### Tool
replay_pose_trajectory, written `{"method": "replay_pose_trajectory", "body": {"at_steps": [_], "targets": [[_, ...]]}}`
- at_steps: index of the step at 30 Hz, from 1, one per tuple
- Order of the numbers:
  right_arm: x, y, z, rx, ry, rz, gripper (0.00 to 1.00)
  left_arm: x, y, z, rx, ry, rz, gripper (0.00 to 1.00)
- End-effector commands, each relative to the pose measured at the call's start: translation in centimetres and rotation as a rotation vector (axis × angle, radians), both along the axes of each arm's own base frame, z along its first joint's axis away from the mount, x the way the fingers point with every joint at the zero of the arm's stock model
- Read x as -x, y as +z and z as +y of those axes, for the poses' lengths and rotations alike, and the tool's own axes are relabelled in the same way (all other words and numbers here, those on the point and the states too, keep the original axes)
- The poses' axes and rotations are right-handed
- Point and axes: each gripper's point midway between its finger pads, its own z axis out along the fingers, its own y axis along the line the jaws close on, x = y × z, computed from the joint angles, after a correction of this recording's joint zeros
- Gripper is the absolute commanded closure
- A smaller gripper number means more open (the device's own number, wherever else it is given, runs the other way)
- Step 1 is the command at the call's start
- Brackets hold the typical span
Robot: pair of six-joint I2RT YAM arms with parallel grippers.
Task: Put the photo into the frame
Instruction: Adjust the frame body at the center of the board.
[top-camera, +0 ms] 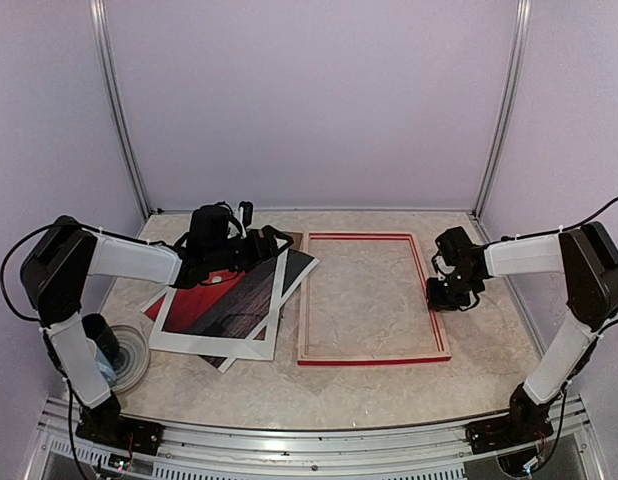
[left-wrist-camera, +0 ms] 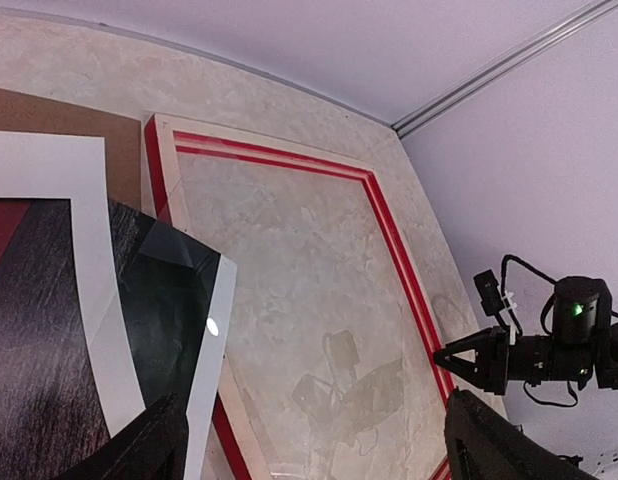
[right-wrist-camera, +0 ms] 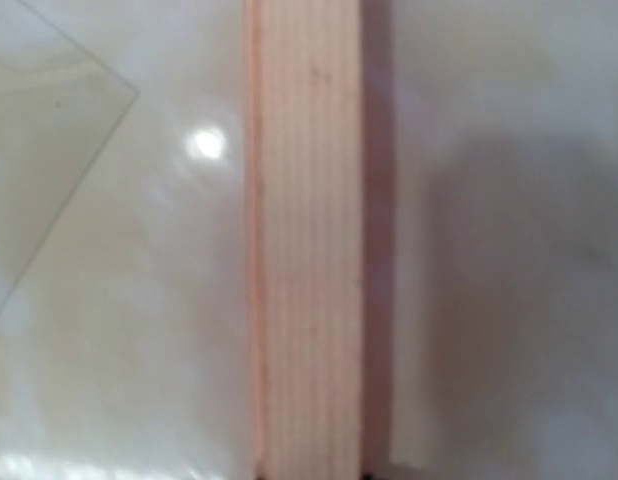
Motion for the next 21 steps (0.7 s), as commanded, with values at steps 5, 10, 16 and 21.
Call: {"method": "replay_pose_trajectory", "body": {"at_steps": [5,10,16,21], "targets": [[-1.1,-0.5,0.4,0.064,0.016,-0.001,0.81,1.0,-2.9,1.0,-0.035,0.004,0.043,0.06],[-1.0,1.5,0.1,0.059,-0.019,-0.009,0.55,1.3,-3.8,1.7,-0.048,0.015,0.05,0.06],[-0.8,4.9,-0.2,0.044,-0.063,-0.034,0.4,1.1,-5.4,3.6,-0.065,0.052,0.077,0.06],[0.2,7.0,1.4,-0.1,-0.068,-0.065,0.38,0.8,-5.7,4.8,-0.059,0.084,0.077,0.06]]}}
